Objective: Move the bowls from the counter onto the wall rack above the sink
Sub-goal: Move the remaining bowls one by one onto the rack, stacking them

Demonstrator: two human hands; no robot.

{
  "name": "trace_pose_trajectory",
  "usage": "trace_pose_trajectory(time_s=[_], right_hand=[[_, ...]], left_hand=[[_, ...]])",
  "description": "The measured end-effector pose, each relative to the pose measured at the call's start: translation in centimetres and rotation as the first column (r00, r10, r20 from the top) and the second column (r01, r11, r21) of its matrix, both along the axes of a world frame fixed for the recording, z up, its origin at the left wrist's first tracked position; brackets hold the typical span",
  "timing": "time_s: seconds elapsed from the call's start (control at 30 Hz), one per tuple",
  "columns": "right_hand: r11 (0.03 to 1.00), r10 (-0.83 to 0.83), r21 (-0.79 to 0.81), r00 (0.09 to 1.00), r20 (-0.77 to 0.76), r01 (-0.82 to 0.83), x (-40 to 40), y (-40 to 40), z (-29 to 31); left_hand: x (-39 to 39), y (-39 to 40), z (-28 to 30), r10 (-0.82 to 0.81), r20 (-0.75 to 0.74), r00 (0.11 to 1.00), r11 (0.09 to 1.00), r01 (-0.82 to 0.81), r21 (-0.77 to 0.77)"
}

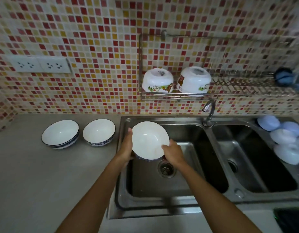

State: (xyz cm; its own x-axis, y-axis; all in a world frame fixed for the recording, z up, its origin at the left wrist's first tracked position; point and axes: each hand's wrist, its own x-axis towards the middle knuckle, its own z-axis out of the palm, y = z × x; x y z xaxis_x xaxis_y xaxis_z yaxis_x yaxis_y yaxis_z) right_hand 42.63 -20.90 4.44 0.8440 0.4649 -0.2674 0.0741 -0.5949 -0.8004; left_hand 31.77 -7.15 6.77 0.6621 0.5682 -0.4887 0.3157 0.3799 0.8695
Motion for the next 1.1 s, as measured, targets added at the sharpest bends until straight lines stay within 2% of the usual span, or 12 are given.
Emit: trace_pose_trajectory(time_s=[0.17,0.33,0.43,0.53,0.63,0.73,0.83,0.9,1.03,1.1], right_hand=[[0.999,0.034,-0.007,0.997,0.072,-0.034,3.3,-3.3,0.3],[0.987,0.157,-0.032,0.980,0.123,-0.155,7.2,-5.0,2.5],[0.974,0.213,0.026,0.948,0.235,-0.225,9.4,-5.7,4.8],[0.963,0.154,0.141,0.895,0.418,-0.232,10.6,-6.0,8.1],[0.922,0.028,0.267,0.738,0.674,-0.280,11.9,-5.2,11.1],[0.910,-0.038,0.261,0.562,0.826,-0.323,13.8,-3.6,12.6],[0.920,-0.004,0.179,0.447,0.894,-0.349,15.7,-2.3,12.1],[0.926,0.031,0.113,0.370,0.929,-0.361,16.7,-1.8,11.0],[0.943,0.093,-0.053,0.107,0.990,-0.329,18.0,-1.5,8.3],[0.945,0.096,-0.066,0.081,0.992,-0.320,18.3,-1.3,7.7]], left_hand=[[2.9,-3.3,1.3,-0.015,0.008,1.000,1.000,0.015,0.027],[5.6,-5.4,3.1,0.014,0.108,0.994,0.993,-0.027,0.117],[6.4,-5.9,3.7,0.069,0.166,0.984,0.982,-0.097,0.163],[6.8,-5.8,4.6,0.165,0.232,0.959,0.970,-0.201,0.139],[6.7,-4.7,5.9,0.200,0.269,0.942,0.953,-0.251,0.170],[6.2,-3.4,7.6,0.203,0.306,0.930,0.940,-0.273,0.205],[5.8,-3.4,10.5,0.171,0.403,0.899,0.902,-0.308,0.304],[5.8,-3.2,12.4,0.169,0.412,0.895,0.842,-0.348,0.412],[7.1,-2.0,15.8,0.134,0.392,0.910,0.705,-0.365,0.608],[8.4,-1.5,17.3,0.111,0.400,0.910,0.677,-0.364,0.639]])
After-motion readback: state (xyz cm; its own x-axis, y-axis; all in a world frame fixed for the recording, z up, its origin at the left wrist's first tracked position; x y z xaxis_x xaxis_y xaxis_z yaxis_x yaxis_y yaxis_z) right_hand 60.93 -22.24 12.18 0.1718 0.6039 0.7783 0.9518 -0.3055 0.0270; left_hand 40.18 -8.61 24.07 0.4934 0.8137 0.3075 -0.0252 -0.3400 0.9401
